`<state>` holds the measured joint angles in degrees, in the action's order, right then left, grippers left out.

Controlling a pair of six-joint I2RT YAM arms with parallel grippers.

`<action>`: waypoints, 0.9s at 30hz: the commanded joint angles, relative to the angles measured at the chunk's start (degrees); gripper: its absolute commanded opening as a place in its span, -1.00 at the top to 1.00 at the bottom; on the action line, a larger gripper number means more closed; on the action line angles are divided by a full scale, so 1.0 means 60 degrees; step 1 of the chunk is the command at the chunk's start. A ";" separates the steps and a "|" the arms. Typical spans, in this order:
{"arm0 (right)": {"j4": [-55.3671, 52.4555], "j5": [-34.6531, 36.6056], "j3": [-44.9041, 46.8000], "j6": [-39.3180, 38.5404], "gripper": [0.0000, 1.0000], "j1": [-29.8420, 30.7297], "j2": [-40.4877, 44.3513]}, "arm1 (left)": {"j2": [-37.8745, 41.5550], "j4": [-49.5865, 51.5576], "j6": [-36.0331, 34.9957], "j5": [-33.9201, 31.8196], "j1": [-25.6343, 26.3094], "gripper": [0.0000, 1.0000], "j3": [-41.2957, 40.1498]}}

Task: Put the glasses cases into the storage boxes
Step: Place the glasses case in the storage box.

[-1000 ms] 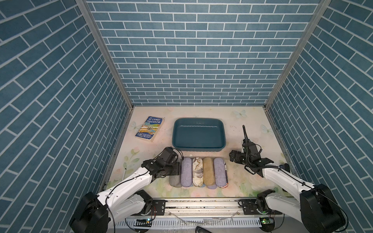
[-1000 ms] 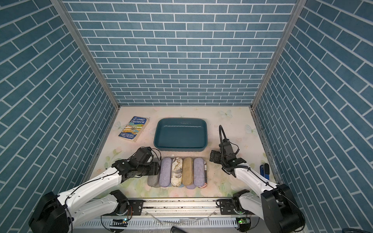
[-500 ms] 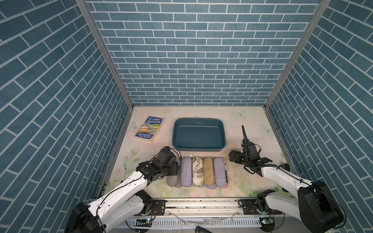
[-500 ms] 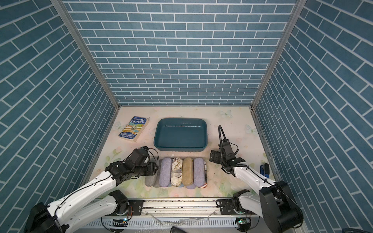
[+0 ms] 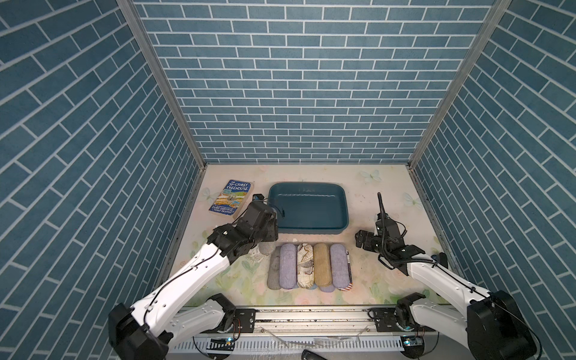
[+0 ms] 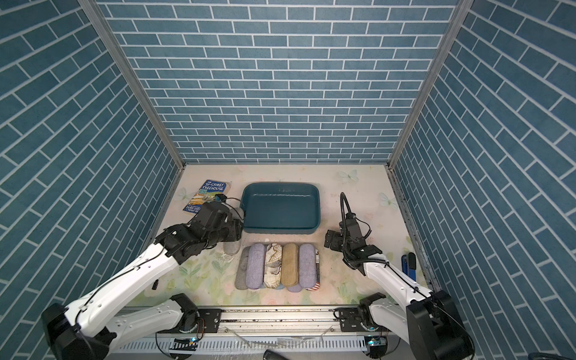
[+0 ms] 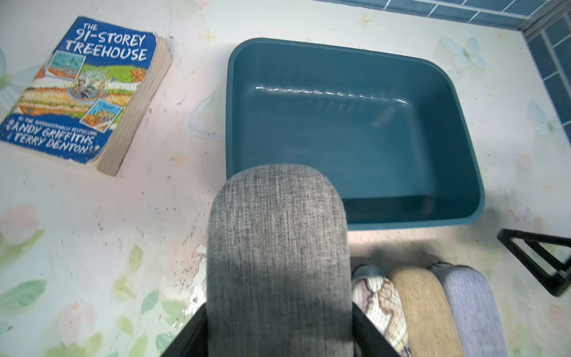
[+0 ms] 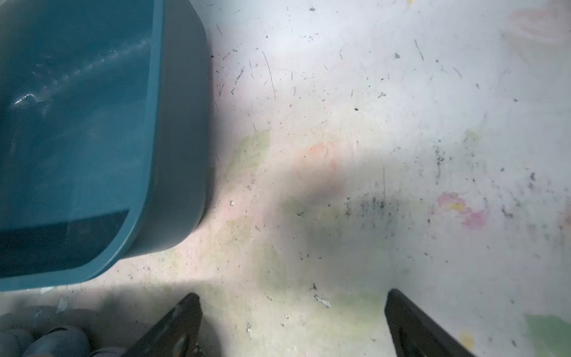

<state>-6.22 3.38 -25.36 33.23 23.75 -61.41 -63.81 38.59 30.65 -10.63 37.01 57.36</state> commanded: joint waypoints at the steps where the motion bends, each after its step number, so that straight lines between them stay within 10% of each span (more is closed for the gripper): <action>1: -0.0346 0.0314 -0.0048 0.0160 -0.88 0.0026 0.0142 | -0.1198 -0.0968 -0.0747 -0.0430 -0.0216 -0.14 0.0831; 14: -0.0279 0.0505 -0.0141 0.0233 -0.88 0.0026 0.0068 | -0.6590 -0.0870 -0.2232 -0.2432 -0.0368 -0.15 0.4785; 27: -0.0134 0.0561 0.0023 0.0291 -0.88 0.0027 -0.0173 | -0.9139 0.0225 -0.1773 -0.3494 -0.0493 -0.15 0.6521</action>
<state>-7.25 5.28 -25.39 33.23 23.75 -61.98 -117.54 36.71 18.87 -28.08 34.54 94.35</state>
